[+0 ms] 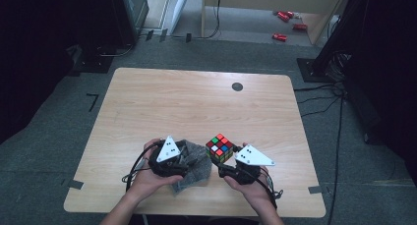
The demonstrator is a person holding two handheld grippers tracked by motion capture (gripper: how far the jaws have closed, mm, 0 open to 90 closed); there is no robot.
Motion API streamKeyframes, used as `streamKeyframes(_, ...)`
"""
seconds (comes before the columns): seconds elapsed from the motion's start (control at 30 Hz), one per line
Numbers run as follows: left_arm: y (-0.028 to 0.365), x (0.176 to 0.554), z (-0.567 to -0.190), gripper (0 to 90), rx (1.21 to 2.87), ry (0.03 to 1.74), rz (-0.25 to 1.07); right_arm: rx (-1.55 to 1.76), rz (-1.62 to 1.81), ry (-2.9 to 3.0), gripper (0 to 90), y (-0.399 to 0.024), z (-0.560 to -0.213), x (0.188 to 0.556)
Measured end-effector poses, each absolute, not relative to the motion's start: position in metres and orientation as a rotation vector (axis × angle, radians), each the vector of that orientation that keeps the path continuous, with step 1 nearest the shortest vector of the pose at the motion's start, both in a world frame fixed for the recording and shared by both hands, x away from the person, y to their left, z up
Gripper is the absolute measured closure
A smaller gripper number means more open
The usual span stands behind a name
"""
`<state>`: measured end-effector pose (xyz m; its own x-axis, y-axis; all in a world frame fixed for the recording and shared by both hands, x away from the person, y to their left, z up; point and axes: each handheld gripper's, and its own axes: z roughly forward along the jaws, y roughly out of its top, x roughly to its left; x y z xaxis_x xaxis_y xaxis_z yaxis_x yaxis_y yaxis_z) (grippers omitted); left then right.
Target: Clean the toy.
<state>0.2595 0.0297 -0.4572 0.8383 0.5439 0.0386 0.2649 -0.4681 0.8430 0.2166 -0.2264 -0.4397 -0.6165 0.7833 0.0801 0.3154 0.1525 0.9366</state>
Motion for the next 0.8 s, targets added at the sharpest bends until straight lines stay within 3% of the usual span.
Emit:
streamKeyframes(0.37,0.007,0.246,-0.466,18.4,2.015,0.545,0.304,1.068,1.499,1.992,34.8,-0.210,-0.441,0.212)
streamKeyframes(0.8,-0.002,0.237,-0.467,18.4,1.943,0.535,0.257,1.124,1.510,1.952,34.7,-0.196,-0.445,0.209)
